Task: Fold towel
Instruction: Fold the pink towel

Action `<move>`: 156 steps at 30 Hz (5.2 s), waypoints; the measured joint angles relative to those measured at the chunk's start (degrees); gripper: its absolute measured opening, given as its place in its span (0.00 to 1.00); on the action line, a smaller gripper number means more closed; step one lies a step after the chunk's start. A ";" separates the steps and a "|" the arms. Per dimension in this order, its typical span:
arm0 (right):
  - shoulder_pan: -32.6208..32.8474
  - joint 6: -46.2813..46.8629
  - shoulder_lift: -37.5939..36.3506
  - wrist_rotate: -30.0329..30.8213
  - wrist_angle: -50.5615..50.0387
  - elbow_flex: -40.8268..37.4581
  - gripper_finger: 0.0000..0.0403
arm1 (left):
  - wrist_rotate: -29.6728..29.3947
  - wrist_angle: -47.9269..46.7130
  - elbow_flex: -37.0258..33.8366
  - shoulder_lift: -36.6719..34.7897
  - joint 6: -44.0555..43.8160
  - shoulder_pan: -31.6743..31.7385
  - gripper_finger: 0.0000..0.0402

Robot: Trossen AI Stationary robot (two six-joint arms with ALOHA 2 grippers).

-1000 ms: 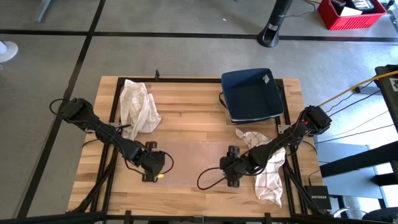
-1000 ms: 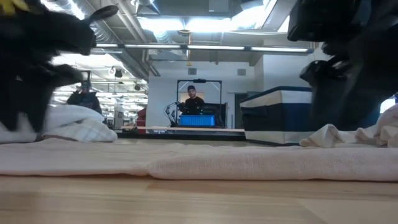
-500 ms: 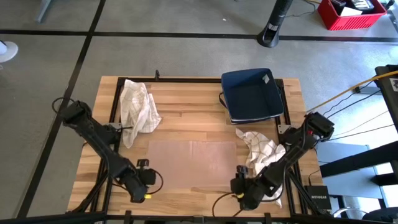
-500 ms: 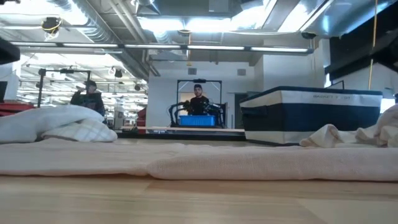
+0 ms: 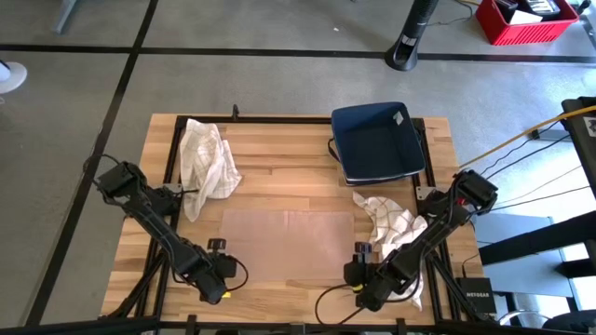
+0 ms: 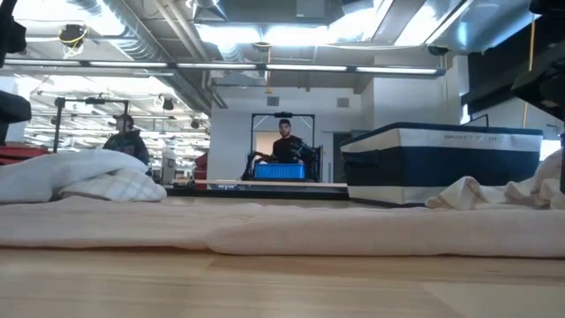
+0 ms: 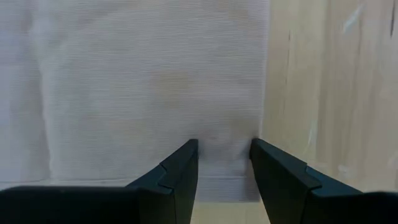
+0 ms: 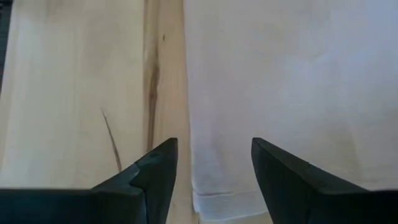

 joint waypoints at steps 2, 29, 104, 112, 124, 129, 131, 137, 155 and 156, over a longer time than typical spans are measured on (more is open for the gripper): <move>0.00 0.02 0.01 0.02 -0.04 0.00 0.50 | 1.66 -0.12 0.29 -0.24 -0.02 0.04 0.35; 0.06 -0.52 5.33 -1.78 3.26 0.23 0.49 | -1.38 1.28 -2.06 -0.76 -5.04 -3.33 0.35; -5.15 10.72 5.33 5.46 -32.19 14.73 0.01 | -26.23 -22.15 0.34 -9.48 -26.10 -6.23 0.01; -8.31 8.15 5.33 8.07 -32.32 14.38 0.01 | -26.52 -22.17 -3.96 -9.48 -30.19 -6.11 0.01; -13.50 1.06 5.35 11.09 -32.23 14.38 0.01 | -26.86 -21.38 -7.61 -9.50 -34.41 -6.13 0.01; -15.64 -1.77 5.37 2.85 -32.36 16.70 0.01 | -26.88 -21.36 -7.94 -9.50 -34.68 -6.13 0.01; -16.42 -2.80 5.37 -0.35 -32.33 17.98 0.01 | -26.88 -21.36 -7.94 -9.50 -34.68 -6.13 0.01; -19.56 -8.72 5.37 -1.47 -32.58 17.47 0.01 | -26.87 -21.36 -7.94 -9.50 -34.67 -6.13 0.02; -25.29 -10.82 5.37 8.92 -27.47 11.32 0.01 | -27.45 -21.38 -7.94 -9.50 -34.25 -6.13 0.01; -25.60 -10.82 5.37 9.53 -27.06 11.32 0.01 | -27.45 -21.42 -7.94 -9.48 -34.24 -6.13 0.01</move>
